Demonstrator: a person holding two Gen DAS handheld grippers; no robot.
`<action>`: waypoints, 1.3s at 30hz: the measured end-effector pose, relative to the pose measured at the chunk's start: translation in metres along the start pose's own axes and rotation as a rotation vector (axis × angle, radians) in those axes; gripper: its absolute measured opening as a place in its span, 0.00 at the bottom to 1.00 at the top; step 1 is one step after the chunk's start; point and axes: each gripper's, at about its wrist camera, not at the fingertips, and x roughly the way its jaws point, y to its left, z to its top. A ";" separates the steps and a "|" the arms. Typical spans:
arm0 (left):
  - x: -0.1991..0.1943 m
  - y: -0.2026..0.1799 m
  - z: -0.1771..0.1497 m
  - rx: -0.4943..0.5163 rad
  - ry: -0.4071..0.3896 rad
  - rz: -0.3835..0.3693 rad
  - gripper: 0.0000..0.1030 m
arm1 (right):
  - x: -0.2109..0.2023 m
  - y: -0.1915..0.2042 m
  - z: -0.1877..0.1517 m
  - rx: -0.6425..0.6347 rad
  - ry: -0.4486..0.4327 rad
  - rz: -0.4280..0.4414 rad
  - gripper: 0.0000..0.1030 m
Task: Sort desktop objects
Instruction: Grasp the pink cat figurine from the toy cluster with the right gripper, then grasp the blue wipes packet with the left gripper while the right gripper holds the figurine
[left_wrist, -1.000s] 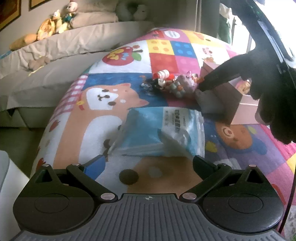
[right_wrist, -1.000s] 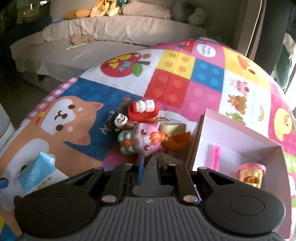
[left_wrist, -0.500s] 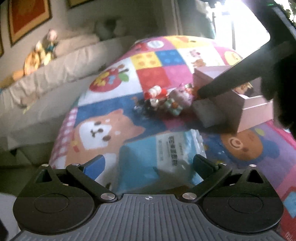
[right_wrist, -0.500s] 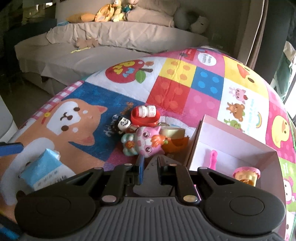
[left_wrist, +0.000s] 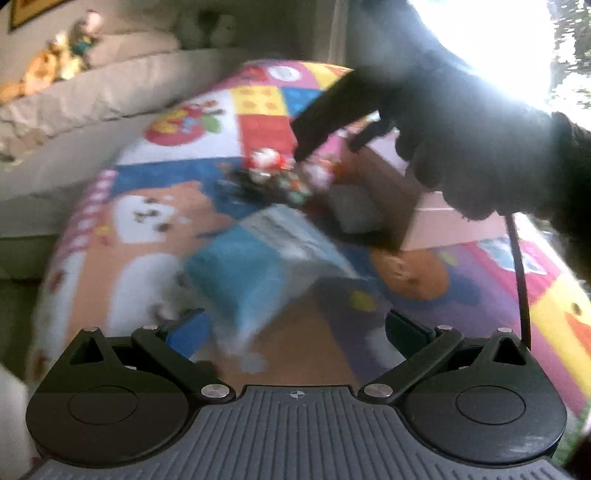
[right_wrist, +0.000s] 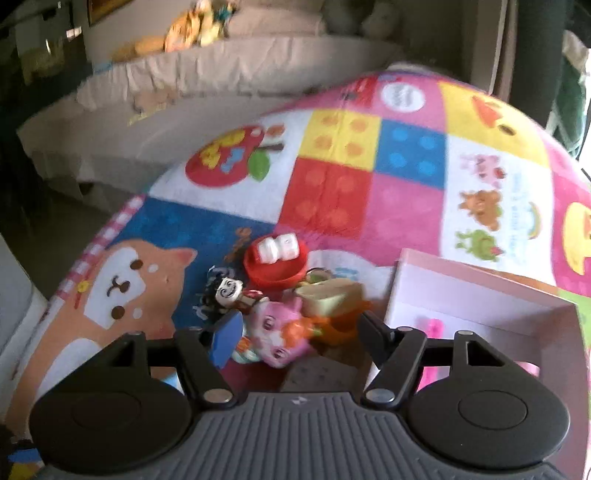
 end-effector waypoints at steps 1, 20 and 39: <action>0.001 0.003 0.002 -0.007 0.001 0.021 1.00 | 0.008 0.007 0.002 -0.016 0.017 -0.025 0.76; 0.004 0.014 -0.001 -0.057 0.023 0.063 1.00 | -0.100 0.019 -0.064 -0.110 -0.100 0.056 0.41; -0.007 -0.042 0.007 0.115 -0.037 -0.146 1.00 | -0.128 -0.054 -0.184 0.187 -0.039 0.139 0.68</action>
